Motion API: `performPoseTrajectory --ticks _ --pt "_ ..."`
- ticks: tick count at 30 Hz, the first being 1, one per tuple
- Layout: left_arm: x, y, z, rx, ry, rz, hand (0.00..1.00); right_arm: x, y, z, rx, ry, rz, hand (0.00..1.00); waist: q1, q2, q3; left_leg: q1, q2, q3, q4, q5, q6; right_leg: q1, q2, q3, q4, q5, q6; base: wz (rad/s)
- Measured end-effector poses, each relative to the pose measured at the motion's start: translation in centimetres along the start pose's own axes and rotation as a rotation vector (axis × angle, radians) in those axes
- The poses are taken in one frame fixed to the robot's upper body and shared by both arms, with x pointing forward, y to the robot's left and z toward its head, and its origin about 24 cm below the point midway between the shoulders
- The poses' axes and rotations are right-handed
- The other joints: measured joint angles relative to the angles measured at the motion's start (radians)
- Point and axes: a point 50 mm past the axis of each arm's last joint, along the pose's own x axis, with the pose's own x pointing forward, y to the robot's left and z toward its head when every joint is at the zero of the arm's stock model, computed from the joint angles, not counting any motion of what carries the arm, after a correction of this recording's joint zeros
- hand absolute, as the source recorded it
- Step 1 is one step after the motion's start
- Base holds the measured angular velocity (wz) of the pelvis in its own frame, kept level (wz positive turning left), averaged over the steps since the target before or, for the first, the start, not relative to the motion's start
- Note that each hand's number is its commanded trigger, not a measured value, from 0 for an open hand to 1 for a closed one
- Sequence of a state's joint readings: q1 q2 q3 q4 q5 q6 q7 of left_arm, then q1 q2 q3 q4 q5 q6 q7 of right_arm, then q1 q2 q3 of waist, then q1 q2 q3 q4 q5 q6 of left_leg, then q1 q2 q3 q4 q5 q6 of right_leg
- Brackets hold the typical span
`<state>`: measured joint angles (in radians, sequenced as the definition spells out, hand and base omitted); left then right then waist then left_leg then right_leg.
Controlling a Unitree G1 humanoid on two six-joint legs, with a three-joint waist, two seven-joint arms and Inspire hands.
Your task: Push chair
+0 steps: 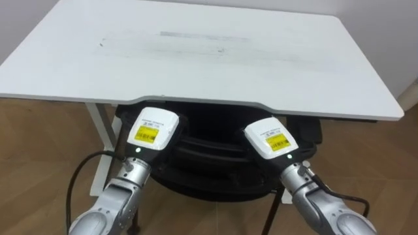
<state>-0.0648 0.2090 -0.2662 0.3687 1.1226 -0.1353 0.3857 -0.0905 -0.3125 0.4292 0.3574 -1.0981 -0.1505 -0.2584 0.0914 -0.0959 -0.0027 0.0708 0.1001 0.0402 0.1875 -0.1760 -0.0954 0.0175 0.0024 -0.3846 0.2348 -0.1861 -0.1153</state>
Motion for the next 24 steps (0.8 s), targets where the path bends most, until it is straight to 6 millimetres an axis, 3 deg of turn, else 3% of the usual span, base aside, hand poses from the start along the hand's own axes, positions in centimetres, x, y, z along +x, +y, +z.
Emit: performPoseTrajectory --ticks 7,9,12,13,15,20,24 --pt "0.2 0.3 0.2 -0.113 0.027 0.007 0.00 0.3 0.0 -0.2 0.089 0.051 0.018 0.00 0.018 0.001 0.0003 0.012 -0.007 -0.001 -0.020 0.010 0.008 0.008 -0.001 0.006 -0.016 0.011 0.009 0.02" --pt "0.2 0.2 0.3 -0.125 0.029 0.006 0.00 0.3 0.0 -0.4 0.149 0.071 0.016 0.00 0.016 0.008 0.0056 0.013 -0.009 -0.002 -0.019 0.011 0.009 0.013 -0.002 0.006 -0.023 0.014 0.013 0.07" --pt "0.2 0.4 0.3 -0.179 0.050 0.017 0.00 0.3 -0.4 -0.6 0.197 0.081 0.017 0.00 0.010 0.007 0.0043 0.010 -0.012 -0.002 -0.019 0.012 0.012 0.017 -0.002 0.006 -0.031 0.018 0.018 0.04" --pt "0.3 0.6 0.3 -0.206 0.064 0.027 0.00 0.4 -0.7 -0.6 0.212 0.082 0.013 0.00 0.009 0.014 0.0088 0.009 -0.012 -0.001 -0.019 0.012 0.013 0.016 -0.003 0.006 -0.032 0.019 0.020 0.00" --pt "0.3 0.9 -0.5 -0.263 0.114 0.049 0.00 0.4 -1.1 -0.7 0.253 0.076 -0.010 0.00 -0.001 0.027 0.0124 0.008 -0.013 -0.001 -0.019 0.014 0.014 0.015 -0.005 0.006 -0.030 0.020 0.019 0.00" --pt "0.5 2.8 -2.3 -0.397 0.209 0.156 0.00 0.0 -2.4 -1.5 0.418 0.095 -0.104 0.00 -0.021 0.042 0.0068 -0.009 -0.013 -0.003 -0.015 0.015 0.016 0.002 -0.005 0.002 -0.031 0.025 0.018 0.01" --pt "0.1 4.1 -3.9 -0.438 0.277 0.235 0.00 -0.7 -3.4 -1.9 0.428 0.073 -0.148 0.00 -0.036 0.047 0.0071 -0.008 -0.015 -0.004 -0.017 0.019 0.022 0.000 -0.006 0.000 -0.031 0.034 0.018 0.00"
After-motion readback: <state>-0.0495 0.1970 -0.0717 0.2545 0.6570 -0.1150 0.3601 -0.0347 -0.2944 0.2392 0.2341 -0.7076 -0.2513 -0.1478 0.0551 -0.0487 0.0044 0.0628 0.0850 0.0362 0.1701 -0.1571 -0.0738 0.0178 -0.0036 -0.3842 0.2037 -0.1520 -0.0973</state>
